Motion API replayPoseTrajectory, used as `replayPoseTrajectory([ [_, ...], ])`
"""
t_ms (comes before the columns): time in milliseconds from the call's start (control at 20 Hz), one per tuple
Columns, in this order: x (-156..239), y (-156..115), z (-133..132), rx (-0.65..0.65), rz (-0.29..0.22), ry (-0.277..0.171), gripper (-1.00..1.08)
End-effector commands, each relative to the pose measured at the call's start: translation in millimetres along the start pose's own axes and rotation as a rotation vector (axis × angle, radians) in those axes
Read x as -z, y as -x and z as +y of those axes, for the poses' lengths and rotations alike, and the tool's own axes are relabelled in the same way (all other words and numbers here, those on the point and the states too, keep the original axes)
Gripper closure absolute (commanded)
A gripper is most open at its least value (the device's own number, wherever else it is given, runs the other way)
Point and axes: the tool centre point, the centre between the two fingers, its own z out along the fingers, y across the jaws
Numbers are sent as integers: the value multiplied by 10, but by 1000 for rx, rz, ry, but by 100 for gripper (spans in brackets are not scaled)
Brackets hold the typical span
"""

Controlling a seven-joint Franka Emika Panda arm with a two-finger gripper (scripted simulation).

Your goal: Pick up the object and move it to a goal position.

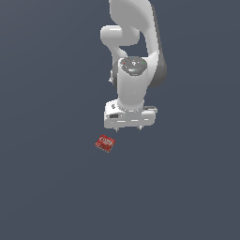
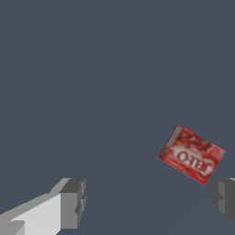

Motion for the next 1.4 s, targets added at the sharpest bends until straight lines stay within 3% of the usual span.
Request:
replayPoseTrajectory([
  [0, 0, 0, 0, 0, 0, 0, -92],
  [500, 216, -91, -219, 8, 35, -30, -92],
  [1350, 85, -82, -64, 106, 30, -19, -92],
])
